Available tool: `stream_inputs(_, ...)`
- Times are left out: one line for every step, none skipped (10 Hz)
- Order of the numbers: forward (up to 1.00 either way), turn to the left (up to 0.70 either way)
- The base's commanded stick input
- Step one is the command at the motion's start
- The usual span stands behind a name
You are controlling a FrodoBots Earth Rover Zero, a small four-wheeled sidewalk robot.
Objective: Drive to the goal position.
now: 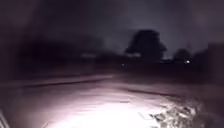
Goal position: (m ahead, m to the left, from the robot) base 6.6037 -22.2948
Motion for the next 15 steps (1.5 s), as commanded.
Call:
stream_inputs(0.00, 0.00)
stream_inputs(0.00, 0.00)
stream_inputs(0.00, 0.00)
stream_inputs(0.38, 0.00)
stream_inputs(0.70, 0.00)
stream_inputs(0.70, 0.00)
stream_inputs(0.70, 0.00)
stream_inputs(0.70, 0.00)
stream_inputs(0.70, 0.00)
stream_inputs(0.70, 0.00)
stream_inputs(0.70, 0.00)
stream_inputs(0.70, 0.00)
stream_inputs(0.70, 0.00)
stream_inputs(0.70, 0.00)
stream_inputs(0.70, 0.00)
